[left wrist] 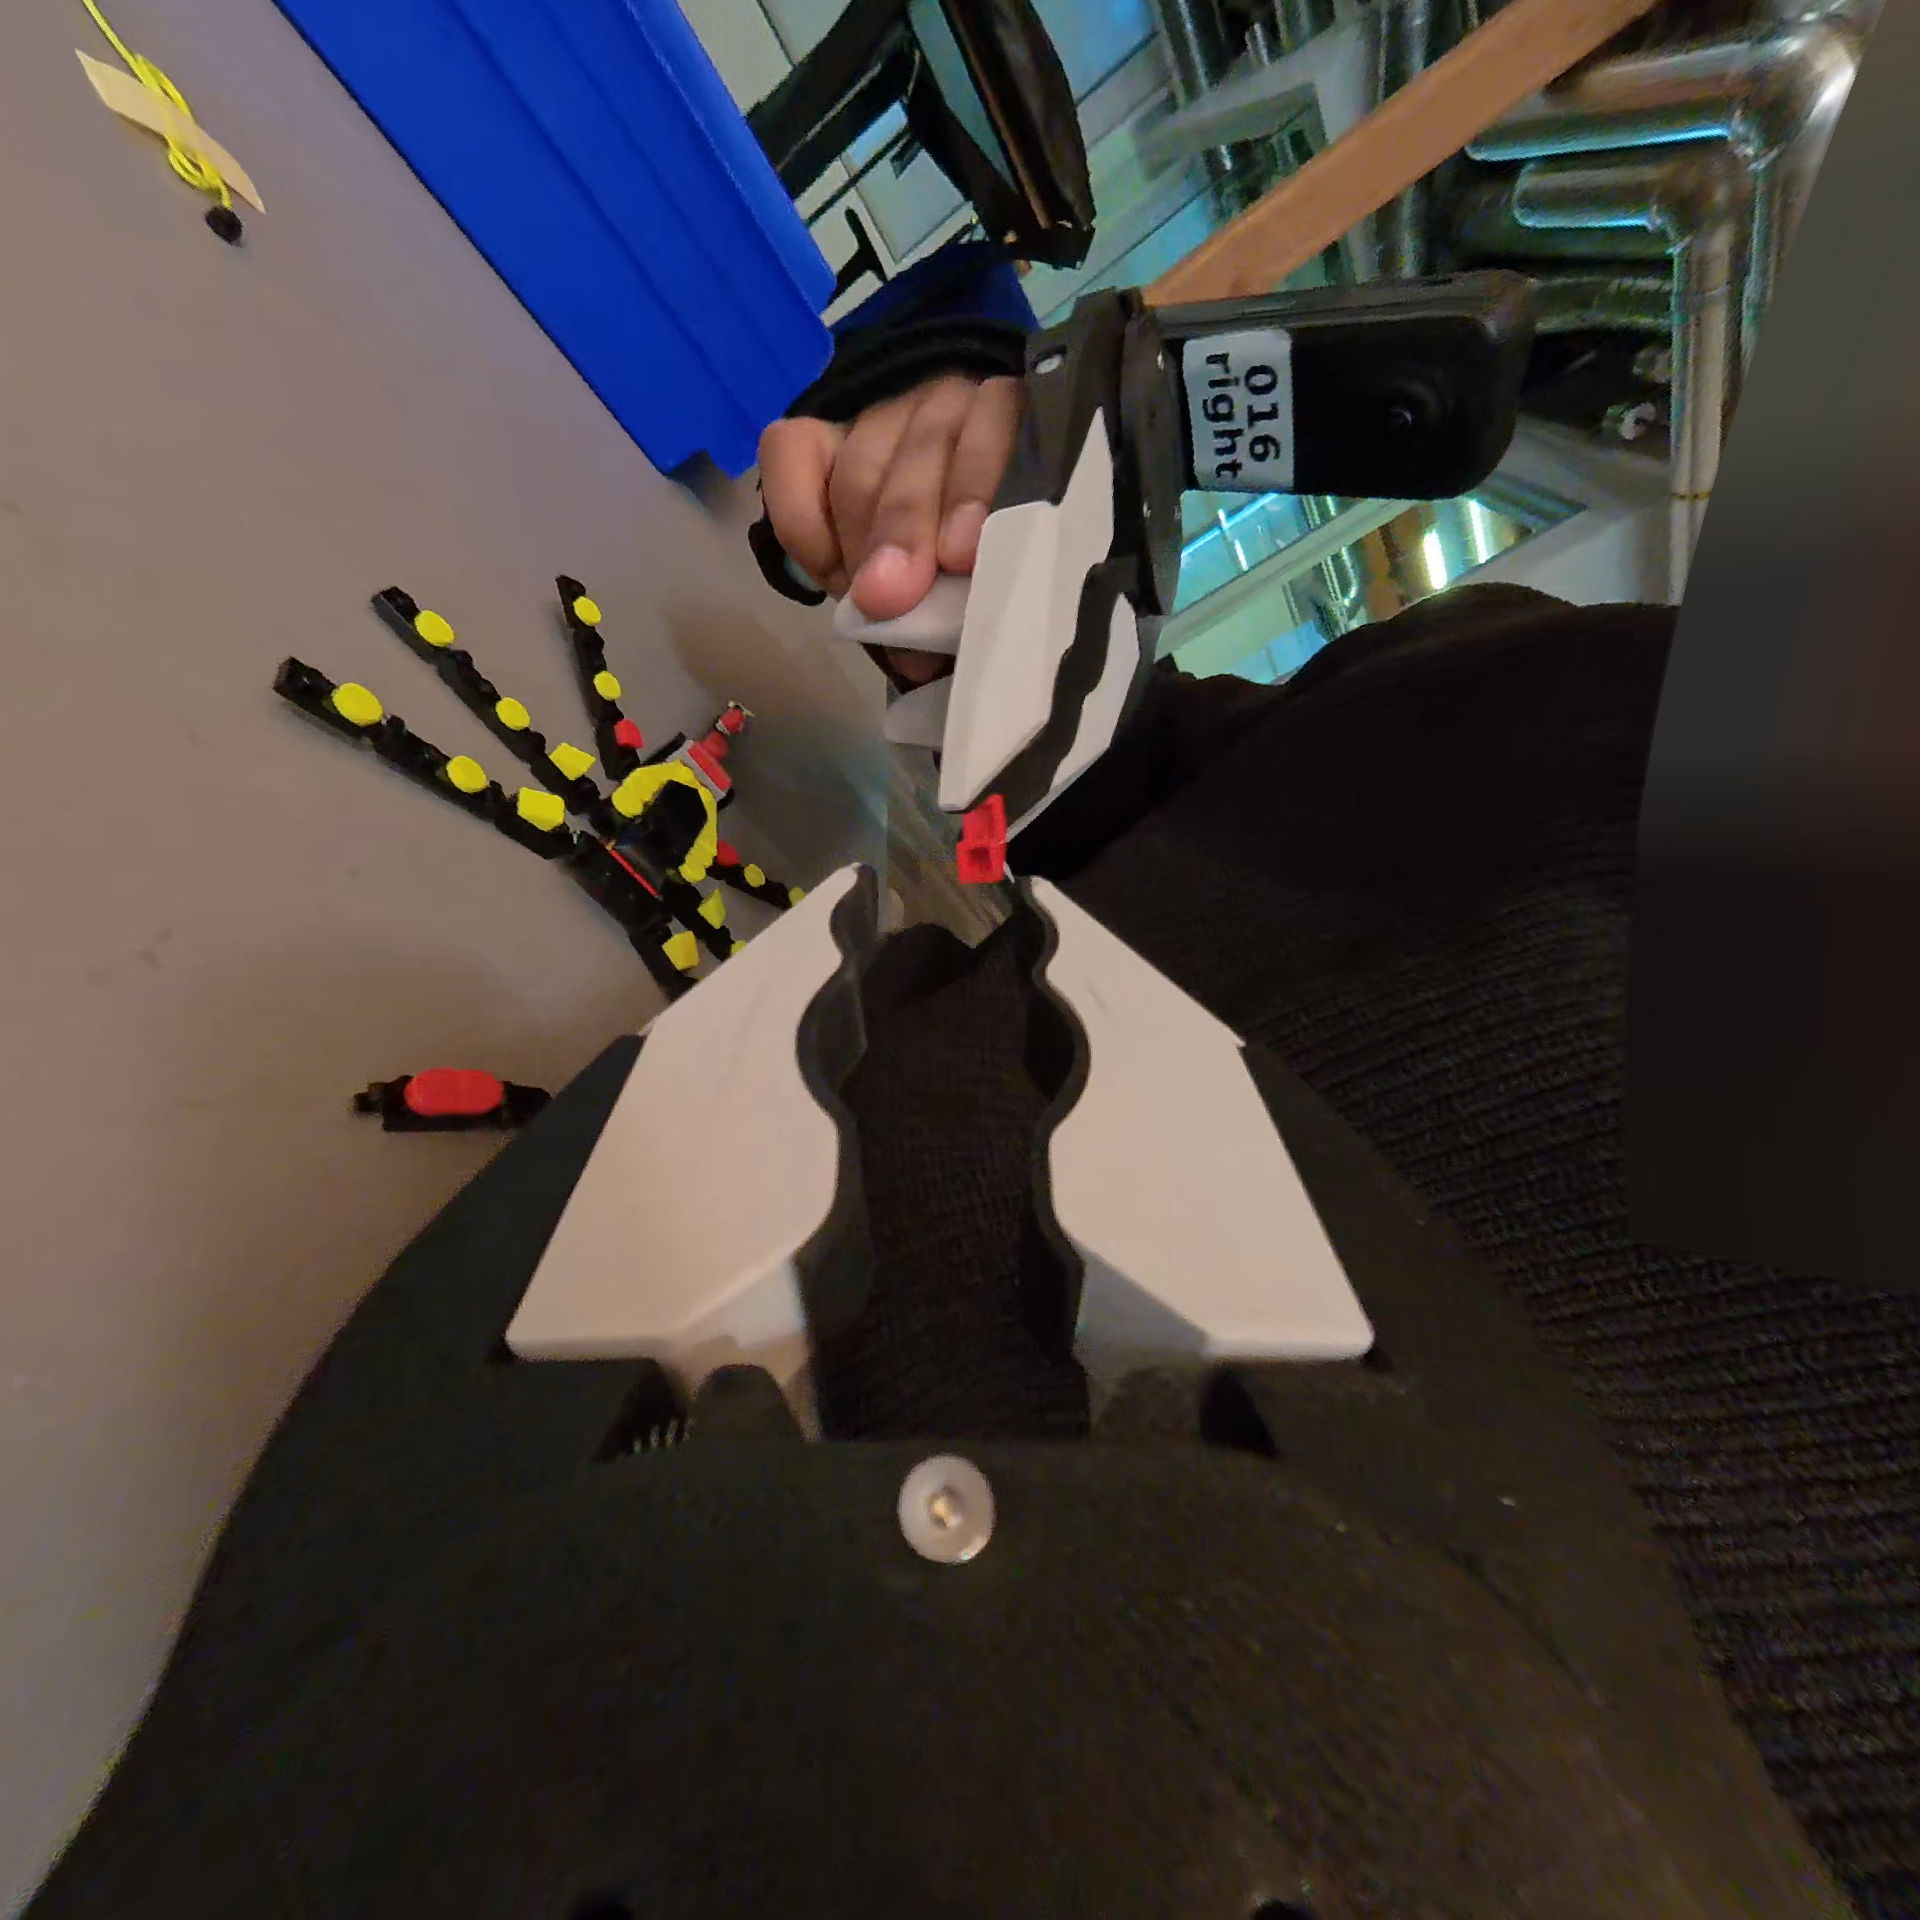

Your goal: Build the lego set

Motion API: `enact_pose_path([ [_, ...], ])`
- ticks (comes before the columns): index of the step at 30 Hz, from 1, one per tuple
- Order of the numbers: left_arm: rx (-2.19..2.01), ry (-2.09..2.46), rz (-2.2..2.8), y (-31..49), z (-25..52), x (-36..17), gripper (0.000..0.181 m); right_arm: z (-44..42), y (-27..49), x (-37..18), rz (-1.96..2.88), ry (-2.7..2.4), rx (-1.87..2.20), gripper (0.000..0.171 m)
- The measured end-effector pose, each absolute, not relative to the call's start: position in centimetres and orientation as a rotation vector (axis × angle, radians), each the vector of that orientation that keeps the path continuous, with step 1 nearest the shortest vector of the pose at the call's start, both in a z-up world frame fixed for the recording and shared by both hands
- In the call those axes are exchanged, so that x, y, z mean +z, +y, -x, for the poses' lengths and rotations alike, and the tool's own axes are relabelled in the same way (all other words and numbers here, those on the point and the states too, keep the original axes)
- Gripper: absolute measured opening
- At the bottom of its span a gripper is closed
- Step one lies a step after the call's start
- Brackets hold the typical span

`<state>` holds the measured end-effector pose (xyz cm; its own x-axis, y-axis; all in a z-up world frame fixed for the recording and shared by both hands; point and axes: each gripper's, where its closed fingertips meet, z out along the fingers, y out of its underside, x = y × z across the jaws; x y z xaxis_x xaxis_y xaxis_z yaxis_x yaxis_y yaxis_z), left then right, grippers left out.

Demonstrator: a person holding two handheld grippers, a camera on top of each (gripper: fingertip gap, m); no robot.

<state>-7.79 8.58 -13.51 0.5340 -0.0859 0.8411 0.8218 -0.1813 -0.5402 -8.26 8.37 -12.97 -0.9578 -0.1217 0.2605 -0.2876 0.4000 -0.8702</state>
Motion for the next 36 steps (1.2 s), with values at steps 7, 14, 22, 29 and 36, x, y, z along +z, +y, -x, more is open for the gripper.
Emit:
enact_pose_path([
  [7, -1.033, -0.629, 1.502, 9.2, 6.6, -13.1, 0.016, 7.6, 8.2, -13.5, -0.435, -2.506, 1.546, 0.006],
  [14, -1.043, -0.637, 1.482, 9.0, 6.9, -13.1, 0.005, 7.8, 8.1, -13.4, -0.385, -2.512, 1.587, 0.006],
  [22, -0.745, -0.629, 1.349, 7.4, 10.5, -11.0, 0.005, 11.8, 8.5, -11.5, 0.466, -2.439, 2.019, 0.020],
  [29, -0.646, -0.573, 1.375, 7.9, 10.1, -10.4, 0.005, 10.5, 7.2, -11.1, 0.743, -2.370, 2.295, 0.016],
  [36, -0.660, -0.558, 1.382, 8.0, 9.7, -10.4, 0.005, 10.5, 7.3, -10.2, 0.783, -2.321, 2.416, 0.014],
])
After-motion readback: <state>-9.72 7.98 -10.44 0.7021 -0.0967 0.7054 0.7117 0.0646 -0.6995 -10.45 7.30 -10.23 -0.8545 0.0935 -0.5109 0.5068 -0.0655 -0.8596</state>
